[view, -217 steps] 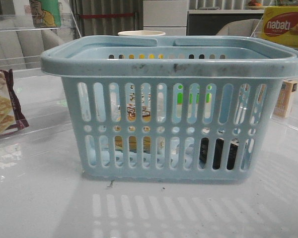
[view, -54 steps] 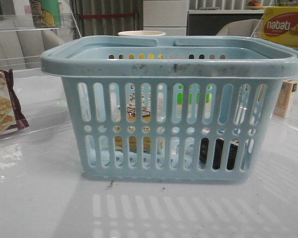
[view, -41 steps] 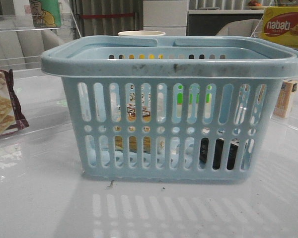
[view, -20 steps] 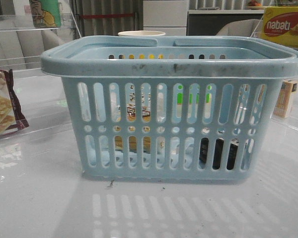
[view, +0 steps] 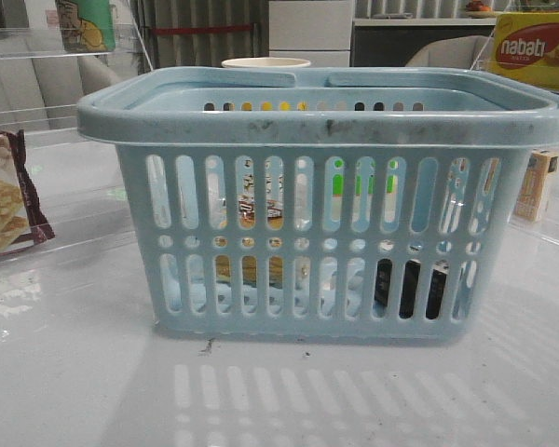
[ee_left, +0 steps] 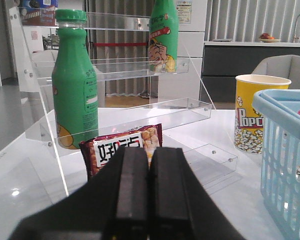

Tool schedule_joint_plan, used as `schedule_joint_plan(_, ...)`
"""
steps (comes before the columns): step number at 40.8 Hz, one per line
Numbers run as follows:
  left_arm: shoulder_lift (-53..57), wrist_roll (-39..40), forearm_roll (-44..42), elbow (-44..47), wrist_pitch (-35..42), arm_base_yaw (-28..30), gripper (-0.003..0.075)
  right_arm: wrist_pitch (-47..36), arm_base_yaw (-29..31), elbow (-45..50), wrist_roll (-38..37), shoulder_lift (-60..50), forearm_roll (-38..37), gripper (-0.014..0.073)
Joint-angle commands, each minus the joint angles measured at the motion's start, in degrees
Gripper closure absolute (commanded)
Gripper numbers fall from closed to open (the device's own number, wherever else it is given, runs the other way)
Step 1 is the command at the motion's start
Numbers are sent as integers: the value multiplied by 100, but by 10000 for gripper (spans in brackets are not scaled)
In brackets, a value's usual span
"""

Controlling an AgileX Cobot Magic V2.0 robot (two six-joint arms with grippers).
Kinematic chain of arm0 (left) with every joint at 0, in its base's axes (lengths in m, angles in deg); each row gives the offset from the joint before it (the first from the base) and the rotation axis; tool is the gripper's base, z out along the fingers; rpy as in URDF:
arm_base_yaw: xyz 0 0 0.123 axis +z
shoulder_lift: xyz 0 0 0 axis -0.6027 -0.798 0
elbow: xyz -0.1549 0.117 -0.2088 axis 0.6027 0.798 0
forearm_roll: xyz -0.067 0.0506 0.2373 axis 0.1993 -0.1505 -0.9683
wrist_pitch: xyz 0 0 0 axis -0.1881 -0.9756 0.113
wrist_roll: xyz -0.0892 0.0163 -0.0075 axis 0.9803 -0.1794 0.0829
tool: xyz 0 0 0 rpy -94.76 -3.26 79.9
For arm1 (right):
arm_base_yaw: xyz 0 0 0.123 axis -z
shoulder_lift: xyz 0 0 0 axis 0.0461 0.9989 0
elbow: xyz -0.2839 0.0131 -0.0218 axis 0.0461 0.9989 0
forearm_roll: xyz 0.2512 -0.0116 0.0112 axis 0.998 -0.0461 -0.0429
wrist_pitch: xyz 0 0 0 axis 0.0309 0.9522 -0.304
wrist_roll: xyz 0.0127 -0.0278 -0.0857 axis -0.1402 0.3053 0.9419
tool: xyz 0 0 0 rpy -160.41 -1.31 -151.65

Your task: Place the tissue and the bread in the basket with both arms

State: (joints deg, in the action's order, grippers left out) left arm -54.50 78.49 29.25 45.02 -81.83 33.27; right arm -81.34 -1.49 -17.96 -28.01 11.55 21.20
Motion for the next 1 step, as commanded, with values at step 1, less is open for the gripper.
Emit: schedule_joint_plan(1, 93, 7, 54, -6, 508, -46, 629, -538, 21, 2, -6, -102, 0, 538)
